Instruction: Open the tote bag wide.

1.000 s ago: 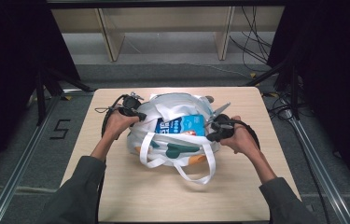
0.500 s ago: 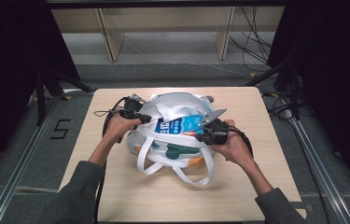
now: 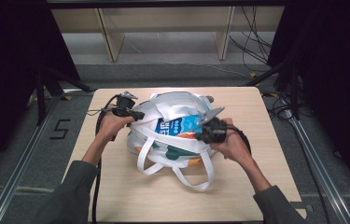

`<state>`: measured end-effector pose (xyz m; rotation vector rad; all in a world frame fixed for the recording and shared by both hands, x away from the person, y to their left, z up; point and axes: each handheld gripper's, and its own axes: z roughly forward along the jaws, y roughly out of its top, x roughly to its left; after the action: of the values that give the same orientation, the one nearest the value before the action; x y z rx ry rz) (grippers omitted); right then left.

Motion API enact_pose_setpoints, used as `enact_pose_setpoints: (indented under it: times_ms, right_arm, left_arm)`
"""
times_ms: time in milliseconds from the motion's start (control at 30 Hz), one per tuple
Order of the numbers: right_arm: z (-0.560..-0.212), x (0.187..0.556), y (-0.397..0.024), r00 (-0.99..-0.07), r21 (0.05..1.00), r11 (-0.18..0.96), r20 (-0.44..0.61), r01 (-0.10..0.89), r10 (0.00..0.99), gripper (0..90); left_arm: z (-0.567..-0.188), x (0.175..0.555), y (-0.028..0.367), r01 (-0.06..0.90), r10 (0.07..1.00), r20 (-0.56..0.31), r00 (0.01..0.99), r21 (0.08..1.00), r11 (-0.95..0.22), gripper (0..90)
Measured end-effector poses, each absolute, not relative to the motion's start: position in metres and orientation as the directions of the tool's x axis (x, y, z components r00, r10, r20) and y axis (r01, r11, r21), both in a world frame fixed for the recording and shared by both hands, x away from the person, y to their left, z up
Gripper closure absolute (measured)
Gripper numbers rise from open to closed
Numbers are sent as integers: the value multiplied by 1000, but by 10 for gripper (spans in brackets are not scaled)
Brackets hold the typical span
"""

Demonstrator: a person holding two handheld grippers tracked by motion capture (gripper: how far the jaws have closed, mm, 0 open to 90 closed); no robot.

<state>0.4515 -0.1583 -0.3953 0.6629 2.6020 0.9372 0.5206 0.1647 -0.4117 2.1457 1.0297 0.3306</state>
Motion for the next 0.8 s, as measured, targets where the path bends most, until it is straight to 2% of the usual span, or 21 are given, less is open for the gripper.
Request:
enact_pose_setpoints:
  times_ms: [67,167,267,333,400,533,600,667,800]
  right_arm:
    - [-386,466,-165,-814,670,663,-148,335,561,900]
    - [-385,491,-175,-771,687,625,-149,369,619,900]
    - [-396,511,-180,-723,683,579,-107,445,683,900]
    - [-409,526,-184,-707,641,588,-98,494,701,900]
    - [-423,537,-186,-693,628,596,-123,500,710,900]
    - [-440,548,-188,-674,582,592,-100,557,732,900]
    - [-444,550,-187,-673,561,596,-91,574,734,900]
    - [-438,549,-185,-684,582,610,-122,538,719,900]
    - [-410,536,-182,-691,648,585,-123,488,712,900]
  left_arm:
    - [-414,518,157,569,744,-80,664,700,-432,865]
    - [-419,505,140,549,673,-106,732,676,-491,859]
    - [-428,480,124,499,575,-78,814,600,-625,865]
    - [-437,465,119,480,541,-78,837,579,-659,890]
    - [-440,455,120,448,515,-48,856,566,-692,893]
    - [-442,450,123,451,518,-58,853,579,-679,893]
    - [-434,454,124,427,509,-36,860,597,-679,878]
    - [-423,459,128,421,518,-42,855,640,-643,837]
    - [-394,481,140,437,653,-44,756,777,-454,836]
